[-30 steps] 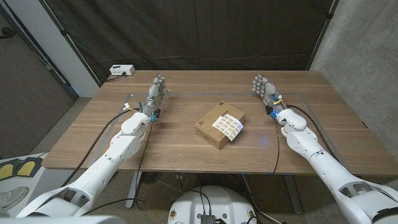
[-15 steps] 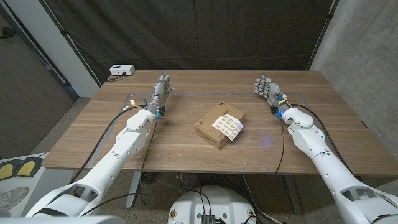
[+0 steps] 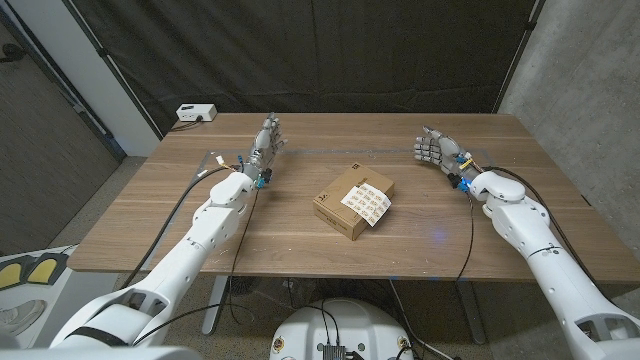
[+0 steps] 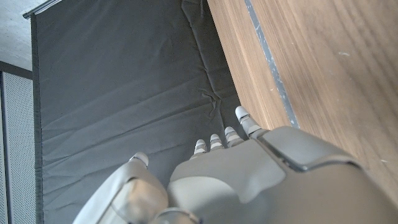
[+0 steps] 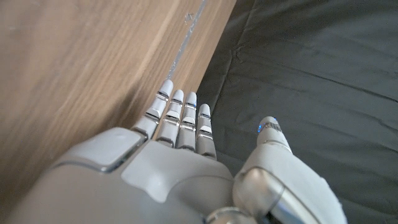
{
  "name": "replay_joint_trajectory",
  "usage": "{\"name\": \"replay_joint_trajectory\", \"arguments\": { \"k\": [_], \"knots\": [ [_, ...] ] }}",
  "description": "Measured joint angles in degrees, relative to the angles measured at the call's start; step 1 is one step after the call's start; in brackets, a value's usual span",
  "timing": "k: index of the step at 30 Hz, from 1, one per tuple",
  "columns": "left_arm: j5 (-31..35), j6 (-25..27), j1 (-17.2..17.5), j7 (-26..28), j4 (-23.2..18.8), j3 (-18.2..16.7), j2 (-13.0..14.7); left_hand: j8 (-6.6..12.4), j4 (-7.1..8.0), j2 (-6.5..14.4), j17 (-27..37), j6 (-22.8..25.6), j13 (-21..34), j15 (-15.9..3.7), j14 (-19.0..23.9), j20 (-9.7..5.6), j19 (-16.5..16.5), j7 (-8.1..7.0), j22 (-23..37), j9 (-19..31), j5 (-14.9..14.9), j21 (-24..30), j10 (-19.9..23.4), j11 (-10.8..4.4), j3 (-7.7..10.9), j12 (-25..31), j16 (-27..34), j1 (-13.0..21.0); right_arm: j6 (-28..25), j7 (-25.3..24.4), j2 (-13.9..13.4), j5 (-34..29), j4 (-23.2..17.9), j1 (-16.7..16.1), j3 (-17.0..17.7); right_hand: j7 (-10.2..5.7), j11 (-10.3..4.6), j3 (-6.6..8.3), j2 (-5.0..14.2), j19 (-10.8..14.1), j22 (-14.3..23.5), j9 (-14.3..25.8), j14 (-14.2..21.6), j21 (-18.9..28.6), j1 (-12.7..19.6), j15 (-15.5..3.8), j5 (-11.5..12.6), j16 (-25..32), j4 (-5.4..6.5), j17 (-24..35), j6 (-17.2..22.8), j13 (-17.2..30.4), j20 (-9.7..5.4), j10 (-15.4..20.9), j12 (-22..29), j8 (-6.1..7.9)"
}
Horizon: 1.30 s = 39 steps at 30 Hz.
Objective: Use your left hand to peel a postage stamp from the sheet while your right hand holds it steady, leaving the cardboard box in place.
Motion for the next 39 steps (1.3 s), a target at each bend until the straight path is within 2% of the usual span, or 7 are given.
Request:
{"name": "replay_joint_trajectory", "arguments": {
  "k": [1, 9, 17, 25, 28, 34, 39],
  "knots": [
    [0.1, 0.0, -0.2, -0.1, 0.2, 0.1, -0.1, 0.0, 0.0, 0.0, 0.0, 0.0, 0.0, 0.0, 0.0, 0.0, 0.0, 0.0, 0.0, 0.0, 0.0, 0.0, 0.0, 0.0, 0.0, 0.0, 0.0, 0.0, -2.7, 0.8, -0.6, -0.5, -1.0, -0.4, 0.2, 0.12, 0.01, 0.0, 0.01, 1.0, 0.0, 0.0, 0.8, 0.4, 0.0, -0.12, 0.0, 0.2, 0.0, 0.1, 0.3, 0.0, 0.0, 0.5, 0.1, 0.0],
    [0.4, 0.1, -0.7, -0.9, 0.6, 0.2, -0.4, 0.0, 0.0, 0.2, 0.0, 0.0, 0.0, 0.0, 0.0, -0.01, 0.0, 0.0, 0.0, 0.0, 0.0, 0.0, 0.0, 0.63, 0.0, 0.0, 0.0, 0.2, -9.2, 3.5, -4.0, -1.6, -6.5, -2.3, 1.3, 1.22, 0.26, 0.48, 0.38, 9.1, 0.0, 0.3, 7.7, 3.0, 1.4, -0.97, 0.0, 1.4, 0.45, 0.3, 4.1, 0.0, 0.12, 5.8, 1.3, 0.42],
    [0.5, 0.0, -1.5, -2.2, 1.5, 0.4, -0.6, 0.0, 0.0, 0.2, 0.0, 0.0, 0.0, 0.0, 0.0, -0.01, 0.0, 0.01, 0.0, 0.0, 0.0, 0.0, 0.0, 0.62, 0.0, 0.0, 0.0, 0.2, -15.1, 6.4, -7.5, -2.5, -11.9, -4.2, 1.9, 1.56, 0.12, 1.21, 0.76, 16.4, 0.0, 0.3, 14.4, 5.2, 2.7, -2.05, 0.0, 2.6, 0.25, 0.5, 9.9, 0.3, -1.66, 11.4, 2.8, 1.74],
    [0.5, -0.6, -2.0, -3.2, 2.2, 0.5, -0.6, 0.0, -0.01, 0.2, 0.0, 0.0, 0.0, 0.0, 0.0, -0.01, 0.0, 0.01, 0.0, 0.0, 0.0, 0.0, 0.0, 0.62, 0.0, 0.0, 0.0, 0.2, -19.3, 8.7, -10.6, -3.0, -16.1, -5.5, 2.3, 1.77, 0.11, 1.75, 0.83, 19.8, 0.0, 0.5, 16.6, 6.5, 3.8, -2.81, 0.0, 3.0, 0.33, 0.5, 11.4, 0.3, -2.66, 13.4, 3.2, 1.74],
    [0.6, -0.8, -2.2, -3.7, 2.4, 0.6, -0.6, 0.0, -0.01, 0.2, 0.0, 0.0, 0.0, 0.0, 0.0, -0.01, 0.0, 0.01, 0.0, 0.0, 0.0, 0.0, 0.0, 0.62, -0.01, 0.0, 0.0, 0.2, -20.5, 9.5, -12.0, -3.0, -17.4, -5.6, 2.3, 1.63, 0.11, 1.93, 0.89, 19.8, 0.0, 0.5, 17.1, 6.6, 4.2, -2.95, 0.0, 3.0, 0.15, 0.5, 11.6, 0.3, -2.65, 13.4, 3.2, 1.74],
    [0.6, -1.1, -2.9, -4.3, 3.3, 0.8, -0.8, 0.0, -0.01, 0.2, 0.0, 0.0, 0.0, 0.0, 0.0, -0.01, 0.0, 0.01, 0.0, 0.0, 0.0, 0.0, 0.0, 0.62, -0.01, 0.0, 0.0, 0.2, -24.6, 12.5, -14.3, -3.4, -19.2, -5.6, 2.0, 1.44, -0.19, 2.06, 1.01, 21.8, 0.0, 0.5, 18.5, 7.0, 5.1, -3.44, 0.0, 3.0, 0.02, 0.5, 12.5, 0.3, -2.97, 14.5, 3.4, 1.74],
    [0.6, -1.4, -3.4, -4.7, 3.8, 1.0, -1.0, 0.0, -0.01, 0.2, 0.0, 0.0, 0.0, 0.0, 0.0, -0.02, 0.0, 0.01, 0.0, 0.0, 0.0, 0.0, 0.0, 0.62, -0.01, 0.0, 0.0, 0.2, -27.2, 15.1, -16.8, -3.6, -20.6, -4.8, 1.2, 1.64, 0.0, 2.55, 1.28, 21.8, 0.0, 0.5, 19.0, 7.3, 5.4, -3.32, 0.0, 3.0, 0.01, 0.5, 12.7, 0.3, -2.98, 14.7, 3.4, 1.74]
  ]
}}
